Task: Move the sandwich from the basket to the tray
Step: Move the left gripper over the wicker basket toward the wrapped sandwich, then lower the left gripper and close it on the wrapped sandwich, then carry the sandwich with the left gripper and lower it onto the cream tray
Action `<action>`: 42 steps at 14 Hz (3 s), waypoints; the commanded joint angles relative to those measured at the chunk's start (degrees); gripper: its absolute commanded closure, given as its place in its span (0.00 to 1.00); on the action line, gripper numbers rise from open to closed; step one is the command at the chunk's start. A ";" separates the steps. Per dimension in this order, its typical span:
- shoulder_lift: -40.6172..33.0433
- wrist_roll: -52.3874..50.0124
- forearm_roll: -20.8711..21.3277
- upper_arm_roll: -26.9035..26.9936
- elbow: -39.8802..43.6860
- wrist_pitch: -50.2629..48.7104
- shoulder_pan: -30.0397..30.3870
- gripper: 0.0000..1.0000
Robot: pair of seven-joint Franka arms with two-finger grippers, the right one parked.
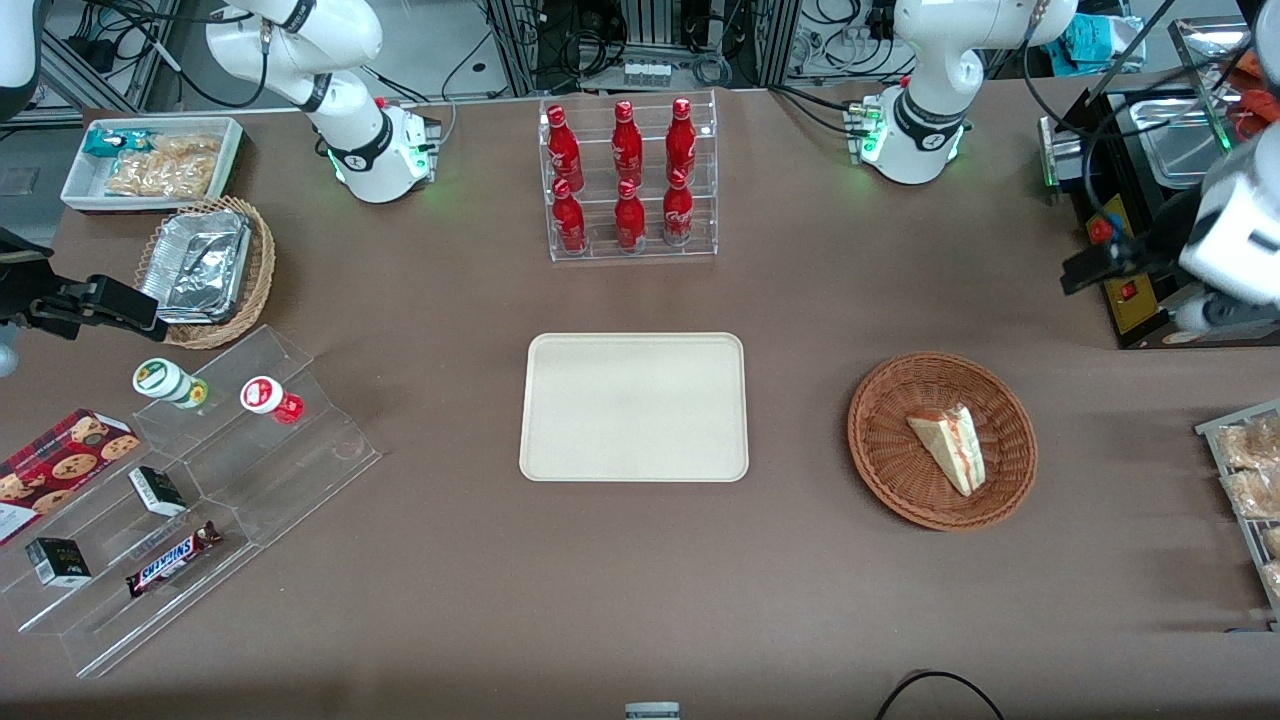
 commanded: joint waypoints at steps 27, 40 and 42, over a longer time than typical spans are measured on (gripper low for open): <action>19.01 -26.94 0.19 -0.91 -18.08 39.91 -4.22 0.68; 35.84 -32.11 -0.69 -1.26 15.12 23.27 -34.97 0.67; 41.47 -33.70 -0.60 -1.26 21.37 23.45 -37.27 0.67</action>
